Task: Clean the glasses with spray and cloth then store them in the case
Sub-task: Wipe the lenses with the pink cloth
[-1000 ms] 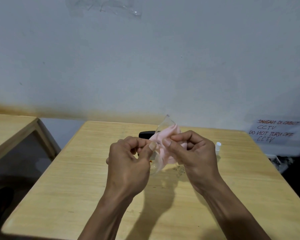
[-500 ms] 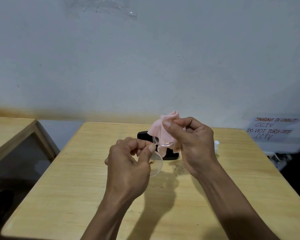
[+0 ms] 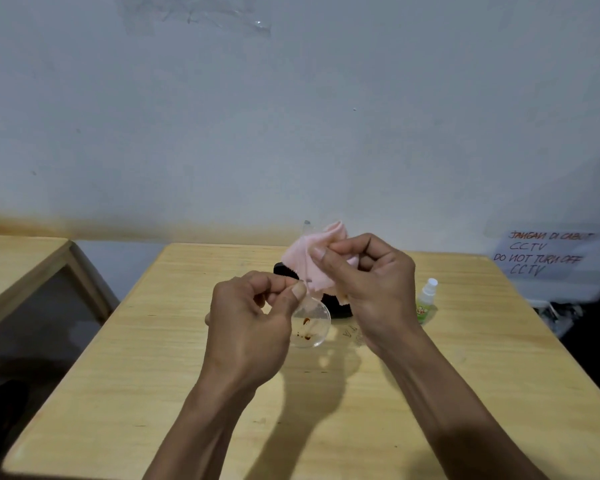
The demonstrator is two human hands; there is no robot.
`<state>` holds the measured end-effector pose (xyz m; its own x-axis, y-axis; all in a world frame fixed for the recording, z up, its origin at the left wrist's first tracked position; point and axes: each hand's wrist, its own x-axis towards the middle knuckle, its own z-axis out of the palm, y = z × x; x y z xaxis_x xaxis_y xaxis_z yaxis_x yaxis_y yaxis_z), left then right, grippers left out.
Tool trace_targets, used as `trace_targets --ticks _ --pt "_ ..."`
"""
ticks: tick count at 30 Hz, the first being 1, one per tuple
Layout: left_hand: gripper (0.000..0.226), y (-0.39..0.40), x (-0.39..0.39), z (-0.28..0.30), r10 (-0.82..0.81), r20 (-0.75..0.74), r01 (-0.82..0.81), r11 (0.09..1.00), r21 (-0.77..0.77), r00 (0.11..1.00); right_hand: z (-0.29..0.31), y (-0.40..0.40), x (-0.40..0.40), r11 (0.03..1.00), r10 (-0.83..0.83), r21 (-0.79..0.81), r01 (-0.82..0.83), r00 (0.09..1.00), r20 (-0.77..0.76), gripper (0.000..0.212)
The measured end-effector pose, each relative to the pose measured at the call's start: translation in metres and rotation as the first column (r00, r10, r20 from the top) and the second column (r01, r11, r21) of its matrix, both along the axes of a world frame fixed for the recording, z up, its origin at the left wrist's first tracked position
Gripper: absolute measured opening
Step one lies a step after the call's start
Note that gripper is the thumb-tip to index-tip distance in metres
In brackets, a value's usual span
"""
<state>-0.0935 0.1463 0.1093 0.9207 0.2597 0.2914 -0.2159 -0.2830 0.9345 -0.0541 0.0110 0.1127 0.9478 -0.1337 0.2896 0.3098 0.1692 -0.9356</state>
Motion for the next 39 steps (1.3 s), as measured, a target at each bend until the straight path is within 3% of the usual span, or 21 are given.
trace_targets --ticks 3,8,12,18,27,34,39 --pt "0.015 0.0 0.003 0.0 0.031 -0.033 -0.038 0.974 -0.225 0.999 0.004 -0.005 0.002 0.999 -0.031 -0.037 0.033 0.999 0.042 0.02" --pt "0.013 0.009 0.015 0.005 0.097 -0.045 -0.106 0.889 -0.446 0.994 0.004 -0.017 -0.012 0.984 -0.003 -0.176 0.022 0.994 0.109 0.019" --pt "0.012 0.01 0.019 0.013 0.099 -0.022 -0.098 0.874 -0.475 0.995 0.003 -0.019 -0.026 0.956 0.119 -0.286 -0.064 0.976 0.18 0.019" --pt "0.013 0.005 0.016 0.017 0.106 -0.02 -0.102 0.864 -0.493 0.994 -0.005 -0.015 -0.024 0.911 0.201 -0.395 -0.121 0.965 0.167 0.02" --pt "0.014 0.0 0.009 0.028 0.033 -0.018 -0.037 0.846 -0.531 0.999 -0.007 0.003 -0.013 0.941 0.156 -0.323 -0.097 0.975 0.16 0.003" --pt "0.012 0.015 0.014 0.026 -0.024 -0.05 0.004 0.931 -0.366 0.998 -0.007 0.0 -0.011 0.96 0.195 -0.219 -0.175 0.978 0.075 0.01" --pt "0.015 0.007 0.012 0.03 0.022 -0.077 -0.053 0.904 -0.424 0.997 -0.005 0.005 -0.012 0.976 0.14 -0.182 -0.121 0.986 0.091 0.01"
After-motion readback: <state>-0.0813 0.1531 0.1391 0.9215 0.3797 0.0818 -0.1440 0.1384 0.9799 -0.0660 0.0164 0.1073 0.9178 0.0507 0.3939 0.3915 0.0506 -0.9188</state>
